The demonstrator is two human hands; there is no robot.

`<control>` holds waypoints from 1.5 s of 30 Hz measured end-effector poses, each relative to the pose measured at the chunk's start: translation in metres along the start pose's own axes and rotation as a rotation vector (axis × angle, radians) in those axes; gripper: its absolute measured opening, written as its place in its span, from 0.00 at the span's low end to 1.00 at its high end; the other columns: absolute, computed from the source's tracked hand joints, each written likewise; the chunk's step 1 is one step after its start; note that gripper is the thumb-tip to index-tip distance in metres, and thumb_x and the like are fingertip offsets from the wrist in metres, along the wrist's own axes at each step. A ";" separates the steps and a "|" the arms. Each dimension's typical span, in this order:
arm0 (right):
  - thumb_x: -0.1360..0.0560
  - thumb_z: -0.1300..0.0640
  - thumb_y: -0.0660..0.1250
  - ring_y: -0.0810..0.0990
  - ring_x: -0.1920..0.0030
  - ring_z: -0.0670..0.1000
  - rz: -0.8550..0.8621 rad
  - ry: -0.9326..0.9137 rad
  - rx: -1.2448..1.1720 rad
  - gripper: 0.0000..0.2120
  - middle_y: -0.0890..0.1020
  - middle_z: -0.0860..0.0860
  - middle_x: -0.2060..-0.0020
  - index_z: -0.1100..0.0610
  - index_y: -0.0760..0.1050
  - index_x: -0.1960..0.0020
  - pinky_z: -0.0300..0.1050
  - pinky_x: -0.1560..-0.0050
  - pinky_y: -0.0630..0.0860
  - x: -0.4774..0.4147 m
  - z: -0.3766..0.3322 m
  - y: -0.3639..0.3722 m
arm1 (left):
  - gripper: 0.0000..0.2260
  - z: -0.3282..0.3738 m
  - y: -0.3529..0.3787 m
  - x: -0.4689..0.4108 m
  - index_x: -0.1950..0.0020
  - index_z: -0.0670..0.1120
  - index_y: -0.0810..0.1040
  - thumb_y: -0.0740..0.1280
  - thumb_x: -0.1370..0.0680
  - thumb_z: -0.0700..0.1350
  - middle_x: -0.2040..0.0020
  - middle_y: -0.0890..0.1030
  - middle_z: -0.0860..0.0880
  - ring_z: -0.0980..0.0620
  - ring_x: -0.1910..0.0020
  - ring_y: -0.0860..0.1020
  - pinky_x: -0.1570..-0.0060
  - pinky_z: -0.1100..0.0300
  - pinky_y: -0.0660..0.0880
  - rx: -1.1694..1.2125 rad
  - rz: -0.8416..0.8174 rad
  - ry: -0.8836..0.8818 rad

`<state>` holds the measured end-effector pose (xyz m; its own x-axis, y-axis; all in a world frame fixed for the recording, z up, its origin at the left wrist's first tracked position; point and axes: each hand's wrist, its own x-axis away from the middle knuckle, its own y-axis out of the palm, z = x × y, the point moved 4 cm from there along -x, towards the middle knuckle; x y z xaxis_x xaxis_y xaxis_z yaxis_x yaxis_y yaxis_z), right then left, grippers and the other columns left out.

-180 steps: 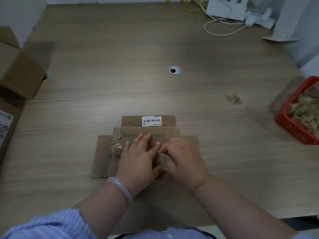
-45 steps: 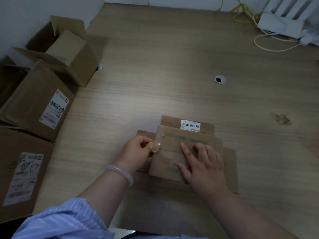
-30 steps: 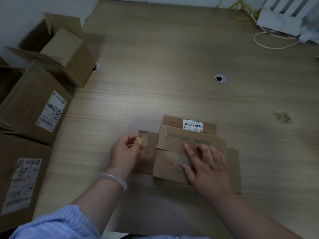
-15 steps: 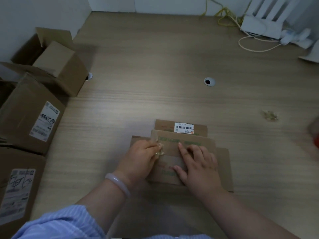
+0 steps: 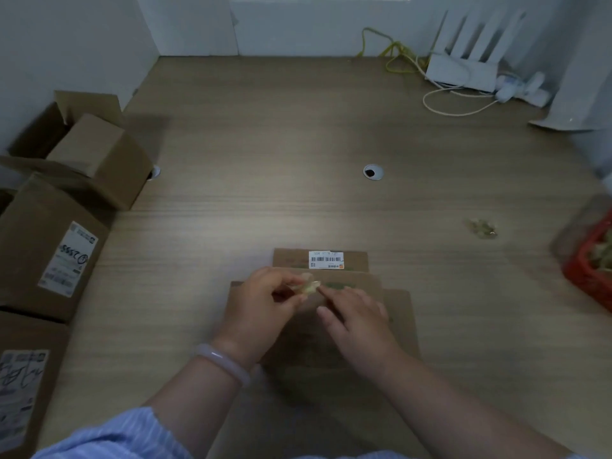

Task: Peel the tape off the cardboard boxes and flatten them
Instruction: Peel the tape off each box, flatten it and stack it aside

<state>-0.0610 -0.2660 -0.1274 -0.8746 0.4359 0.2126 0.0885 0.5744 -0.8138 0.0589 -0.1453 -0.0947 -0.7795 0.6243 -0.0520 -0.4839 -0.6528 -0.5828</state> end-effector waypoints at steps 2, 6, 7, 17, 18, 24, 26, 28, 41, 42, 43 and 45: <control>0.26 0.36 0.58 0.74 0.40 0.43 0.054 0.092 -0.397 0.22 0.79 0.42 0.43 0.42 0.74 0.36 0.45 0.37 0.69 0.002 0.006 -0.010 | 0.15 0.007 0.011 -0.001 0.55 0.56 0.80 0.77 0.33 0.38 0.54 0.78 0.56 0.64 0.56 0.78 0.55 0.73 0.73 0.023 -0.037 -0.019; 0.28 0.59 0.72 0.80 0.57 0.36 0.189 0.217 -0.803 0.08 0.83 0.43 0.59 0.49 0.78 0.53 0.30 0.54 0.75 0.009 0.023 -0.028 | 0.13 0.035 0.040 0.004 0.50 0.48 0.82 0.75 0.31 0.36 0.49 0.74 0.57 0.67 0.53 0.77 0.53 0.76 0.72 0.155 -0.172 -0.016; 0.29 0.62 0.73 0.80 0.60 0.36 0.231 0.241 -0.833 0.08 0.82 0.43 0.62 0.49 0.78 0.56 0.29 0.57 0.74 0.011 0.029 -0.034 | 0.14 0.041 0.047 0.005 0.47 0.47 0.82 0.74 0.30 0.36 0.47 0.73 0.56 0.68 0.52 0.77 0.52 0.76 0.72 0.201 -0.218 -0.037; 0.31 0.70 0.71 0.78 0.64 0.52 0.744 0.701 -1.112 0.15 0.80 0.58 0.62 0.57 0.69 0.52 0.46 0.59 0.76 0.051 0.187 -0.128 | 0.16 0.047 0.097 -0.003 0.42 0.57 0.77 0.72 0.27 0.43 0.46 0.75 0.59 0.63 0.47 0.72 0.44 0.67 0.68 -0.135 -0.372 0.073; 0.32 0.70 0.72 0.78 0.65 0.52 0.805 0.747 -1.100 0.18 0.80 0.57 0.63 0.57 0.68 0.50 0.47 0.59 0.76 0.057 0.207 -0.143 | 0.16 0.049 0.103 -0.004 0.43 0.58 0.77 0.72 0.27 0.43 0.47 0.74 0.59 0.61 0.47 0.72 0.45 0.67 0.67 -0.168 -0.386 0.099; 0.30 0.61 0.74 0.77 0.68 0.49 1.099 0.827 -1.130 0.07 0.82 0.58 0.60 0.57 0.76 0.56 0.45 0.63 0.75 0.073 0.302 -0.216 | 0.17 0.045 0.124 -0.015 0.47 0.50 0.82 0.78 0.33 0.38 0.47 0.81 0.50 0.51 0.48 0.77 0.46 0.57 0.70 -0.300 -0.336 0.163; 0.28 0.61 0.72 0.77 0.68 0.48 1.156 0.825 -1.198 0.04 0.81 0.54 0.62 0.56 0.77 0.59 0.43 0.67 0.75 0.071 0.321 -0.233 | 0.13 0.045 0.127 -0.017 0.50 0.47 0.84 0.77 0.34 0.42 0.50 0.82 0.50 0.51 0.51 0.79 0.45 0.62 0.71 -0.317 -0.301 0.231; 0.26 0.63 0.67 0.76 0.70 0.49 1.203 0.852 -1.254 0.05 0.78 0.52 0.67 0.55 0.78 0.58 0.42 0.69 0.74 0.069 0.336 -0.249 | 0.12 0.048 0.129 -0.018 0.52 0.48 0.84 0.76 0.34 0.45 0.52 0.82 0.51 0.52 0.52 0.79 0.41 0.75 0.64 -0.334 -0.263 0.285; 0.24 0.65 0.64 0.83 0.54 0.52 1.062 0.846 -1.317 0.09 0.82 0.58 0.48 0.55 0.76 0.45 0.48 0.51 0.80 0.056 0.388 -0.262 | 0.21 0.039 0.132 -0.018 0.52 0.58 0.82 0.78 0.36 0.35 0.53 0.81 0.52 0.51 0.53 0.79 0.47 0.61 0.70 -0.326 -0.237 0.244; 0.23 0.64 0.62 0.81 0.47 0.54 1.013 0.825 -1.322 0.12 0.80 0.59 0.43 0.56 0.76 0.41 0.50 0.48 0.78 0.055 0.388 -0.260 | 0.17 0.037 0.133 -0.018 0.52 0.53 0.83 0.77 0.35 0.36 0.53 0.81 0.53 0.53 0.53 0.78 0.48 0.62 0.70 -0.339 -0.231 0.260; 0.22 0.64 0.61 0.79 0.42 0.57 0.997 0.808 -1.327 0.14 0.78 0.59 0.40 0.57 0.74 0.38 0.52 0.45 0.76 0.054 0.389 -0.259 | 0.16 0.035 0.133 -0.019 0.52 0.50 0.84 0.78 0.35 0.35 0.53 0.81 0.54 0.55 0.53 0.78 0.48 0.63 0.70 -0.350 -0.229 0.251; 0.22 0.67 0.60 0.80 0.44 0.55 1.055 0.800 -1.333 0.14 0.78 0.60 0.40 0.59 0.73 0.38 0.48 0.43 0.76 0.053 0.391 -0.257 | 0.19 0.031 0.134 -0.018 0.51 0.50 0.84 0.79 0.37 0.34 0.53 0.80 0.55 0.58 0.53 0.76 0.48 0.60 0.71 -0.357 -0.249 0.218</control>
<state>-0.3168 -0.6612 -0.1188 0.1449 0.8758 0.4605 0.9802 -0.1906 0.0541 -0.0047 -0.2577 -0.1466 -0.5373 0.8431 -0.0222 -0.4488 -0.3082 -0.8388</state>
